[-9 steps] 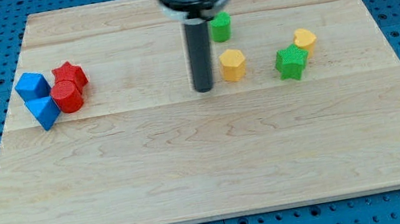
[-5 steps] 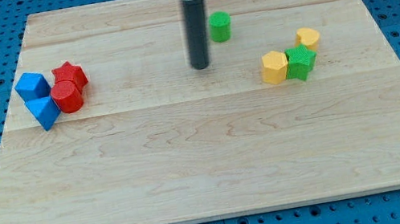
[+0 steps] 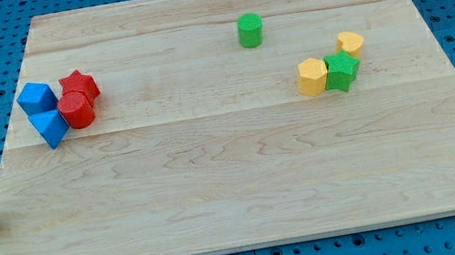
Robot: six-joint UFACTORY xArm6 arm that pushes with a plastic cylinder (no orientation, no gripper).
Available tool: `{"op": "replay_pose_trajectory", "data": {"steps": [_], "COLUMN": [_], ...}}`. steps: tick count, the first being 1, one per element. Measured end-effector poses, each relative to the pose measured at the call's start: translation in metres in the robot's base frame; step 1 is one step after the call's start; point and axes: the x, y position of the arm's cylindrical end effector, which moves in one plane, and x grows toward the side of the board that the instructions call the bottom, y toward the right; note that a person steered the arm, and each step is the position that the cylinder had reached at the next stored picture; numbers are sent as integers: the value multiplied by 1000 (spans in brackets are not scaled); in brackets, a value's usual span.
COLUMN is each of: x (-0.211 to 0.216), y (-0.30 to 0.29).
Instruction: Push the red circle to the top left side of the yellow hexagon
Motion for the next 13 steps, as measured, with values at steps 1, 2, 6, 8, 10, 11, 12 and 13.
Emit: {"op": "replay_pose_trajectory", "data": {"steps": [1,2,6,8,10,11,12,13], "x": [-20,-66,-132,-171,-154,-154,-144,-121], "y": [0,22,55,176,194,228,276,250]}}
